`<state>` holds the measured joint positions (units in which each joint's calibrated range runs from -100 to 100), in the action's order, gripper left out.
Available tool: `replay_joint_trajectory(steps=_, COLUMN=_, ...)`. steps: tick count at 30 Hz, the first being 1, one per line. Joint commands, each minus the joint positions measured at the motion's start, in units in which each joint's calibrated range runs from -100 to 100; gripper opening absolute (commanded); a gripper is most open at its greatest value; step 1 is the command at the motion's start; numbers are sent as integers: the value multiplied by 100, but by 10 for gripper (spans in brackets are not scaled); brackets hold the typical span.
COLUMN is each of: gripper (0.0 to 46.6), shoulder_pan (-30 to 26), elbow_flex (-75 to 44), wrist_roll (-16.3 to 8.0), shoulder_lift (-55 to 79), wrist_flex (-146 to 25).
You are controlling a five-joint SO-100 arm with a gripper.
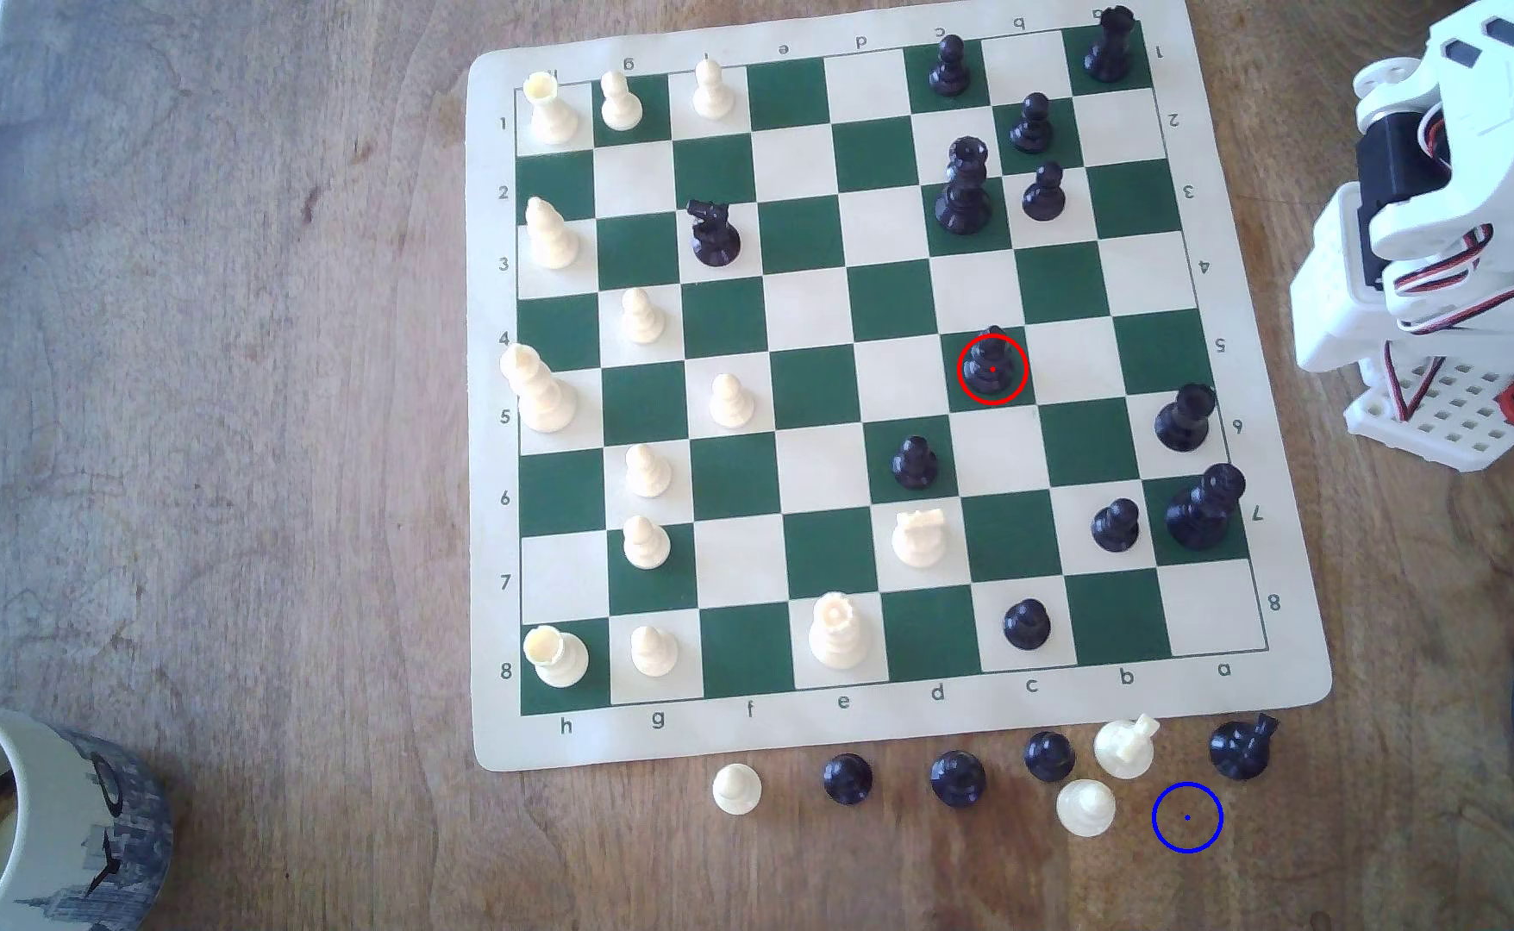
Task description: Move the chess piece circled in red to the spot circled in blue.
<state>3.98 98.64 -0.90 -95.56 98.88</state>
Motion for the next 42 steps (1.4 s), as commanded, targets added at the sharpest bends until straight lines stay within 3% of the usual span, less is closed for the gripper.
replay_joint_trajectory(steps=1, gripper=2, shoulder_pan=106, elbow_flex=136, wrist_roll=15, shoulder_lift=-28, wrist_flex=-19)
replay_joint_trajectory(steps=5, gripper=2, shoulder_pan=122, elbow_flex=136, wrist_roll=15, shoulder_lift=-28, wrist_flex=-1338)
replay_joint_trajectory(steps=8, gripper=2, shoulder_pan=357, elbow_flex=126, wrist_roll=-20, shoulder_lift=-28, wrist_flex=-3525)
replay_joint_trajectory(steps=13, gripper=2, shoulder_pan=693, elbow_flex=9, wrist_roll=-20, shoulder_lift=-28, wrist_flex=-4704)
replay_joint_trajectory(steps=19, gripper=2, shoulder_pan=740, elbow_flex=-617, wrist_roll=-29, shoulder_lift=-28, wrist_flex=-7407)
replay_joint_trajectory(steps=32, gripper=5, shoulder_pan=646, elbow_flex=-3418, wrist_roll=-39, shoulder_lift=558, wrist_flex=-13361)
replay_joint_trajectory(steps=37, gripper=56, shoulder_pan=364, elbow_flex=-3754, wrist_roll=24, shoulder_lift=490, wrist_flex=-14663)
replay_joint_trajectory(steps=42, gripper=79, shoulder_pan=224, elbow_flex=-4842, wrist_roll=-122, shoulder_lift=1882, wrist_flex=-16260)
